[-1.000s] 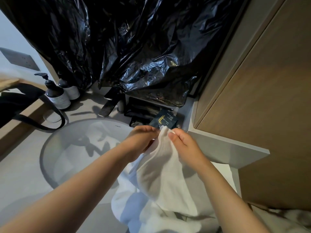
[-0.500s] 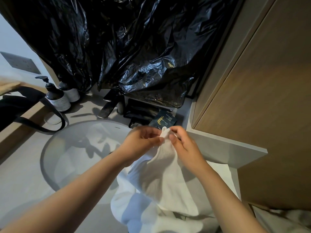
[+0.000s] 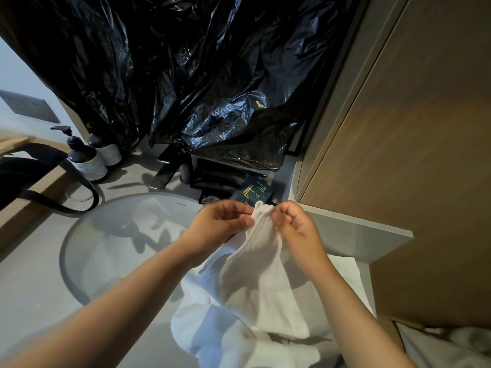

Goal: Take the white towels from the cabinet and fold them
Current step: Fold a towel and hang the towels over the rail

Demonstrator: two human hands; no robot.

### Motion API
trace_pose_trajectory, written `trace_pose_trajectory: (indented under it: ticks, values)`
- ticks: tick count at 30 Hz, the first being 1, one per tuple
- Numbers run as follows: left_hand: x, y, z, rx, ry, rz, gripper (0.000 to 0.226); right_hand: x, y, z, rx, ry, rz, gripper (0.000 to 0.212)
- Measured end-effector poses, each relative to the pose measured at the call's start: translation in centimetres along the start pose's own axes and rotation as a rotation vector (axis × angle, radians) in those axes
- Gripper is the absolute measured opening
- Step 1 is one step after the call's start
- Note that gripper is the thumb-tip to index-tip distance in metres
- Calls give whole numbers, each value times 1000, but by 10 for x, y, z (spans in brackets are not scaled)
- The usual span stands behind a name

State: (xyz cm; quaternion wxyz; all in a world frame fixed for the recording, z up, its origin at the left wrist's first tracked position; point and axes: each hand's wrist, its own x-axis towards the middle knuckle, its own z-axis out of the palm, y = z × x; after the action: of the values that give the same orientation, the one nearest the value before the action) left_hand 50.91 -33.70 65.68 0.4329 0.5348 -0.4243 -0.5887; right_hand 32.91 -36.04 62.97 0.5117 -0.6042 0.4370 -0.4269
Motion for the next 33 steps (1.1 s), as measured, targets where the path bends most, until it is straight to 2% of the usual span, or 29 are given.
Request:
trace_pose_trajectory:
  ticks: [11,16,18,20,23,25,27,31,33]
  values:
    - [-7,5,0,80,-10,56,12,11,-9,1,31,-32,117,24]
    - [-27,4,-14,524,-88,124,47,14,-20,-9,15,78,75,20]
    - [-32,-1,-23,685,-131,143,52,14,-27,-15,6,141,56,20]
    - [-32,-5,-29,746,-105,167,53,14,-36,-20,4,183,29,20]
    - [-35,-1,-33,753,-79,229,41,14,-54,-27,-22,226,-46,20]
    - [-37,12,-35,815,-105,304,50,13,-69,-31,-60,280,-114,21]
    - [-36,38,-35,904,-89,473,59,12,-86,-37,-98,342,-174,21]
    - [-28,106,-29,849,-49,890,44,10,-133,-54,-134,455,-312,21]
    - [-26,130,-25,731,62,894,40,10,-160,-64,-171,467,-376,22]
